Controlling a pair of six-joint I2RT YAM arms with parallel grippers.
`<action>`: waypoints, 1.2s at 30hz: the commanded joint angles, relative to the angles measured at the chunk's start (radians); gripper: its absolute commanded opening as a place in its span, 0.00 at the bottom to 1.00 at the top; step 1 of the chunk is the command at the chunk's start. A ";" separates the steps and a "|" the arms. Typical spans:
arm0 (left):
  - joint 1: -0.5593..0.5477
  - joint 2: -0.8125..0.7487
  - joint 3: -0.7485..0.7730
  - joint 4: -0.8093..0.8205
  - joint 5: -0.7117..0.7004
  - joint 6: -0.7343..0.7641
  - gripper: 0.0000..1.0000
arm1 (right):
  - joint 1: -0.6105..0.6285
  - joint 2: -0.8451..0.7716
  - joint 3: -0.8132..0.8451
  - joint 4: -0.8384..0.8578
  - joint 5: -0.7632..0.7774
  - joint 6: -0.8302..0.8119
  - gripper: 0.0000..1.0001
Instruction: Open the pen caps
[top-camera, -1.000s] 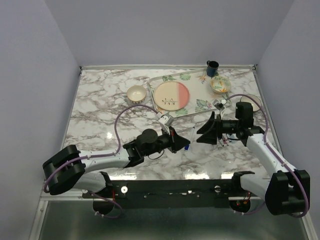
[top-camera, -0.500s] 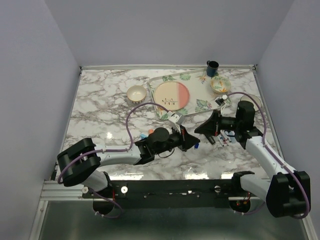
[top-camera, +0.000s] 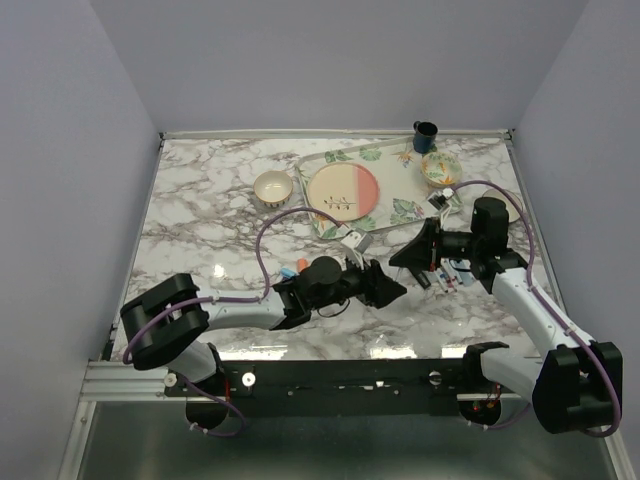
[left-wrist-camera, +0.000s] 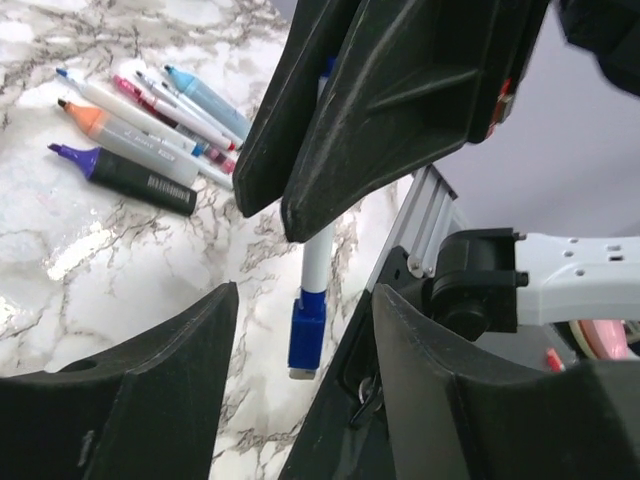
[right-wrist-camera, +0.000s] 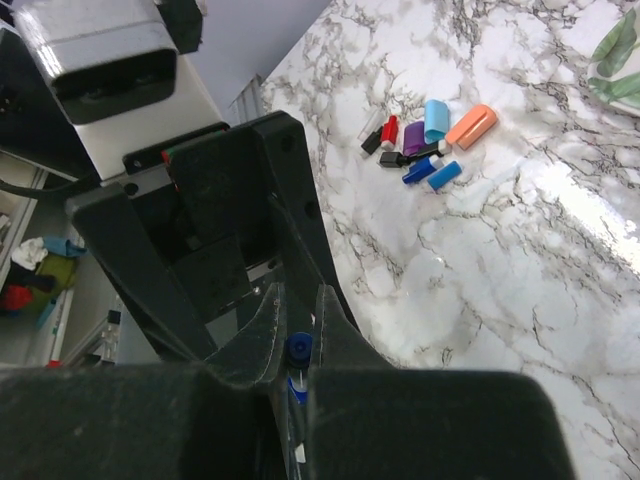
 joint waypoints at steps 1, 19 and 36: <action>-0.005 0.053 0.020 0.012 0.060 0.026 0.56 | 0.006 0.003 0.032 -0.052 0.002 -0.034 0.00; -0.015 0.079 -0.059 -0.125 0.232 0.048 0.00 | -0.252 -0.052 0.066 -0.068 0.067 0.010 0.00; -0.020 -0.423 -0.236 -0.503 -0.186 0.073 0.00 | -0.352 0.079 0.240 -0.538 0.336 -0.629 0.00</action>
